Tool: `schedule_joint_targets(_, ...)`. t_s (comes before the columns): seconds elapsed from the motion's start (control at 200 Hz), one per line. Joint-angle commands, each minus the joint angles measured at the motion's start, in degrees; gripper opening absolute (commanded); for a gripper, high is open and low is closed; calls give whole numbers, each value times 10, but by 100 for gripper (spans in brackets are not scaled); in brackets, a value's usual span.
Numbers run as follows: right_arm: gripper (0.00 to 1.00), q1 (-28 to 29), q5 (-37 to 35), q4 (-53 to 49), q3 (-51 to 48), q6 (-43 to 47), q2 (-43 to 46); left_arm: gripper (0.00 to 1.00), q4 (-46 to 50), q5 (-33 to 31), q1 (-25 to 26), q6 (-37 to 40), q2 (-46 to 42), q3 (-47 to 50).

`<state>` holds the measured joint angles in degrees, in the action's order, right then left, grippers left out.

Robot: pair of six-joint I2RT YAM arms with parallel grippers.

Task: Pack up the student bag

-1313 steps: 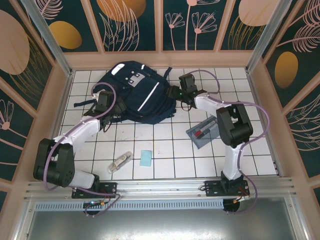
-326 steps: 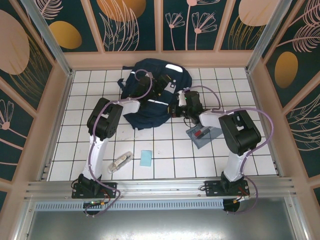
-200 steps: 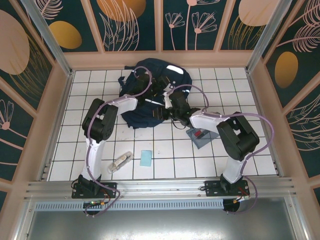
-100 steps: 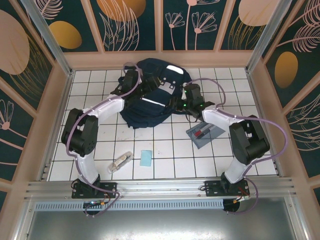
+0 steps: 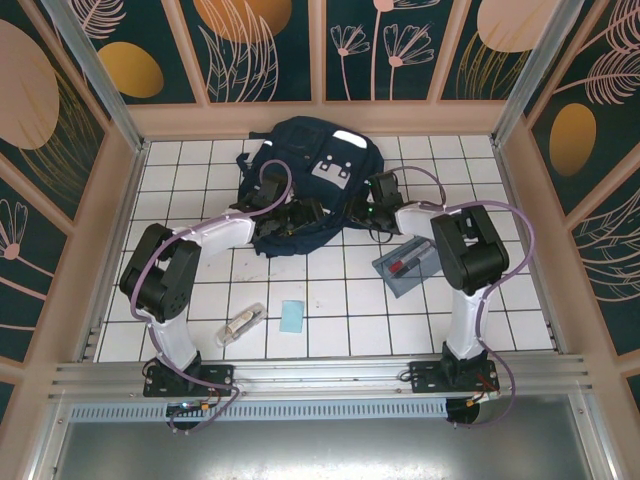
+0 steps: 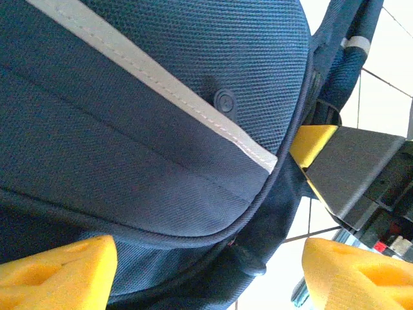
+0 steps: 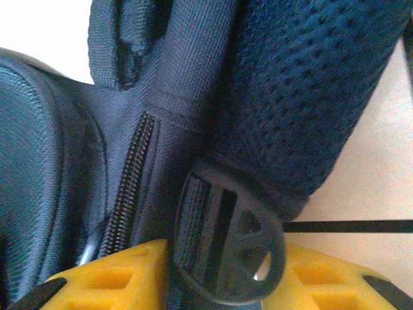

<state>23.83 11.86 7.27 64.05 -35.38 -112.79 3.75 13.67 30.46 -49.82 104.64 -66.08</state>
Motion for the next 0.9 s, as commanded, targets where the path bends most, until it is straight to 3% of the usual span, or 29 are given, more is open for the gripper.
schedule_joint_targets(0.0, 37, 30, 13, 59, -27, -50, 7, 72, 48, 4, 8, 9, 7, -23)
schedule_joint_targets(0.445, 25, 92, -5, 133, -61, -128, 17, 67, 158, -59, 16, 59, -21, -22)
schedule_joint_targets(0.896, 21, 111, -20, 140, -64, -139, 16, 39, 145, -106, 21, 73, 21, 0)
